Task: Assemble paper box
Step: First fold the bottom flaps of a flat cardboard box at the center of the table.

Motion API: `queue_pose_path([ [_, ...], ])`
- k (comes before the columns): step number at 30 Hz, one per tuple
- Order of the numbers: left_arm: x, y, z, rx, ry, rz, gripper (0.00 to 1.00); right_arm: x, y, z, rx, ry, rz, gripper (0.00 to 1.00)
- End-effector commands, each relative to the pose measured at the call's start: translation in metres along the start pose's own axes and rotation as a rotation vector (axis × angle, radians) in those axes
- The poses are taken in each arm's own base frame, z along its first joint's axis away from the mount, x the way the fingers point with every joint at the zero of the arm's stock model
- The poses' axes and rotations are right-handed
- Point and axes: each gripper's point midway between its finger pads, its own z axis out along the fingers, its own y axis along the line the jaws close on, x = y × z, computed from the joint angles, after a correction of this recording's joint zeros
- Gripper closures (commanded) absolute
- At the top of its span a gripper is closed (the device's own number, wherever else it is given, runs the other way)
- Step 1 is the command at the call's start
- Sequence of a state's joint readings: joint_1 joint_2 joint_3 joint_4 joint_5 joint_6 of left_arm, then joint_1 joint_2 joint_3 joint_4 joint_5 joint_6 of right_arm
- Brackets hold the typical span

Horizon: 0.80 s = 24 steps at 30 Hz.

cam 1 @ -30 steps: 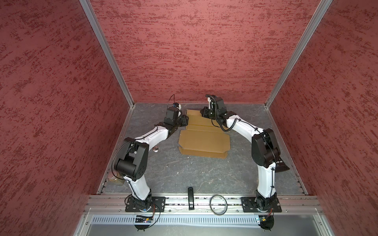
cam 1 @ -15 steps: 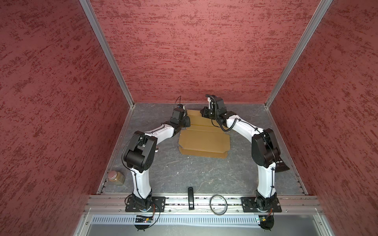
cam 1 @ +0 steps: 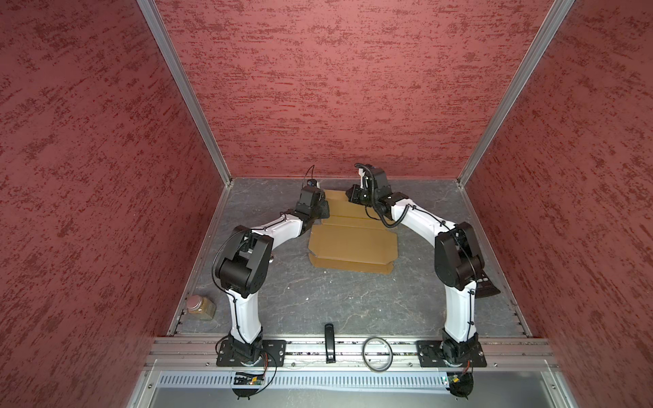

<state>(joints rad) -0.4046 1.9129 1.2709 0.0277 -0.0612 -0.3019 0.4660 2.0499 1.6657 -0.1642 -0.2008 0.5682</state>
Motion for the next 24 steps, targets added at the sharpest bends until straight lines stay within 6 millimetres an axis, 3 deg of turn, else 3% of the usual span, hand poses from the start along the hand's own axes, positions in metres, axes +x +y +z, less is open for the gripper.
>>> queue_pose_path([
  [1, -0.007, -0.001, 0.005, -0.011, -0.033, 0.006, 0.79, 0.013, -0.006, 0.006, 0.041, 0.047, 0.003, 0.84],
  [24, 0.000, 0.005, 0.008, -0.047, -0.026, 0.027, 0.87, 0.002, 0.001, -0.001, 0.039, 0.027, -0.008, 0.75],
])
